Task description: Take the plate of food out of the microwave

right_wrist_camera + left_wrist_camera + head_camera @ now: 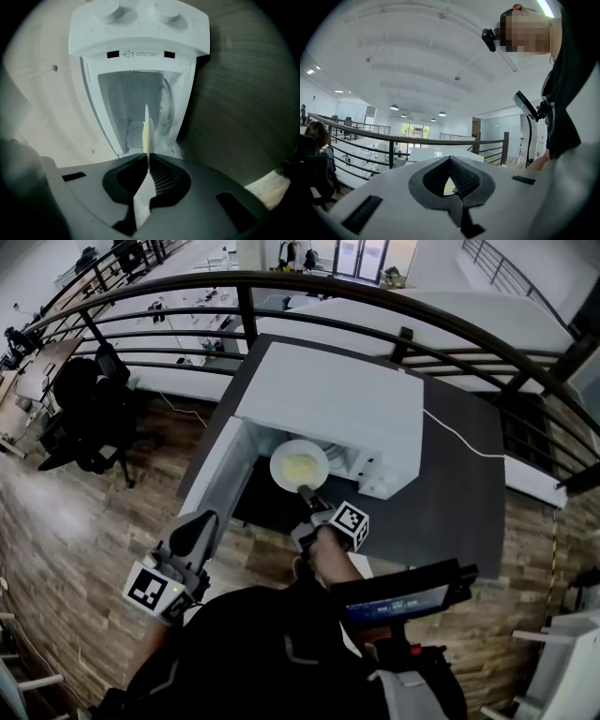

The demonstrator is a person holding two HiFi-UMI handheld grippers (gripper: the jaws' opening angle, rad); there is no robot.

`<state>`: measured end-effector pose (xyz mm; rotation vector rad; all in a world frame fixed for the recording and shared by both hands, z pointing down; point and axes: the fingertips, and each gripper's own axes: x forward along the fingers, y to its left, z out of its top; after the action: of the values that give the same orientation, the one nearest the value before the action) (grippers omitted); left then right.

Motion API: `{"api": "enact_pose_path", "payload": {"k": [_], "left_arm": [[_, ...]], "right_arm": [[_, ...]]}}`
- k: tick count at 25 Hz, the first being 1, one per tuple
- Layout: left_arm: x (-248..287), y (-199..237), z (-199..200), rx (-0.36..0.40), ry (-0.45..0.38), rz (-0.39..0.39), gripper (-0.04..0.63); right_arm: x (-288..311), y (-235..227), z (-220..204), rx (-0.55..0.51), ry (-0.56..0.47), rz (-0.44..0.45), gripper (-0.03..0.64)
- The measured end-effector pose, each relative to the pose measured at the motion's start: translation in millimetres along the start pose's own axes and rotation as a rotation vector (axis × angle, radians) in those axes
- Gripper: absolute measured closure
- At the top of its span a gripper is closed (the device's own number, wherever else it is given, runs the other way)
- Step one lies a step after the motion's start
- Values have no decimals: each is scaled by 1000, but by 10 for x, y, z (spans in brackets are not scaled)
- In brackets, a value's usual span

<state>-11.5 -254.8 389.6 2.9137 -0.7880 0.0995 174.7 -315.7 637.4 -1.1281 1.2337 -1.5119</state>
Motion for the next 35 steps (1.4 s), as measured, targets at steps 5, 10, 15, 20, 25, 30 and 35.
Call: {"api": "enact_pose_path", "payload": {"k": [5, 10, 15, 20, 25, 30, 35], "left_arm": [[3, -104, -8, 2, -6, -39, 591], [-9, -240, 29, 5, -15, -79, 591], [79, -221, 10, 10, -17, -111, 591], [76, -246, 7, 10, -17, -130, 591], [88, -291, -2, 8, -19, -151, 591], [121, -309, -3, 4, -19, -170, 591], [163, -322, 11, 3, -22, -182, 591]], "right_arm": [[-193, 175, -144, -13, 22, 34, 601], [-403, 367, -252, -24, 31, 75, 601], [-425, 448, -291, -35, 41, 95, 601], [-547, 502, -367, -38, 45, 104, 601], [-664, 568, -410, -50, 39, 121, 601], [-728, 671, -443, -64, 40, 145, 601], [-814, 789, -419, -74, 23, 164, 601]]}}
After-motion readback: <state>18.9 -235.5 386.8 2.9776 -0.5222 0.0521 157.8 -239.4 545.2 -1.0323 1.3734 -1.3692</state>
